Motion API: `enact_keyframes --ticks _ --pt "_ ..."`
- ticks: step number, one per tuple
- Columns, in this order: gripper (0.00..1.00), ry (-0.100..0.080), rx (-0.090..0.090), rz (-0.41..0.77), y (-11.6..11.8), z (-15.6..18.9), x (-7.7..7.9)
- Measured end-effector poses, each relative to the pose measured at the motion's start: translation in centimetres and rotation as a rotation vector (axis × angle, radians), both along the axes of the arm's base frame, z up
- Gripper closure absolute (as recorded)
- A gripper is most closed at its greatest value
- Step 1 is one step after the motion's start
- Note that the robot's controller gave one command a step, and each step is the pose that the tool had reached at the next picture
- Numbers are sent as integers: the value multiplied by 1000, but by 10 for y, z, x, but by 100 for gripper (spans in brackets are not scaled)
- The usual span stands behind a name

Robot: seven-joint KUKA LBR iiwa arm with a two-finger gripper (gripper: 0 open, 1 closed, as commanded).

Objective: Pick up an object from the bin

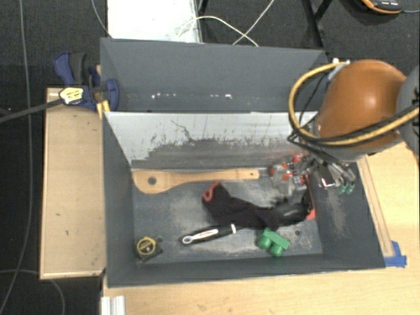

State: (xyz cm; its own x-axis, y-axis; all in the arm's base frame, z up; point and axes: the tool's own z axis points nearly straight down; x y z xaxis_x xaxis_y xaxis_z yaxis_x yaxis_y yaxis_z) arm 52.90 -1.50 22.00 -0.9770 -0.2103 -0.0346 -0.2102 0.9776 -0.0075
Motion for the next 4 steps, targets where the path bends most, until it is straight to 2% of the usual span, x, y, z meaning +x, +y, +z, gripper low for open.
enact_keyframes --ticks 1,2,3,4 --pt "100 0 -1 58 27 -96 -20" --pt "100 -1 0 48 31 -119 -20" --pt "0 4 3 74 94 -149 -17" --pt "100 2 1 73 92 -148 -16"
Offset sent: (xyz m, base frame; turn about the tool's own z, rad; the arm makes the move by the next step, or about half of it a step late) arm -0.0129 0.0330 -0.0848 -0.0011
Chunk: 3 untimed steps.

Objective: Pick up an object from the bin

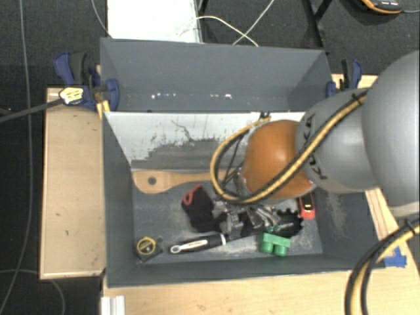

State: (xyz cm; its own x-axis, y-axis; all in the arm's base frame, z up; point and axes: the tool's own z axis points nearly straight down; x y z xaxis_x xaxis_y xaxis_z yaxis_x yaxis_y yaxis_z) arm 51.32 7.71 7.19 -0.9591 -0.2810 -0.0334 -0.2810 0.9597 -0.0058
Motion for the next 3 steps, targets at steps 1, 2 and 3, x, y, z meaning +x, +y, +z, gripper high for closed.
enact_keyframes --ticks 1,2,3 --pt "100 0 0 0 0 0 0" --pt "100 -2 -6 217 24 70 6" --pt "100 -1 1 -17 8 146 7"
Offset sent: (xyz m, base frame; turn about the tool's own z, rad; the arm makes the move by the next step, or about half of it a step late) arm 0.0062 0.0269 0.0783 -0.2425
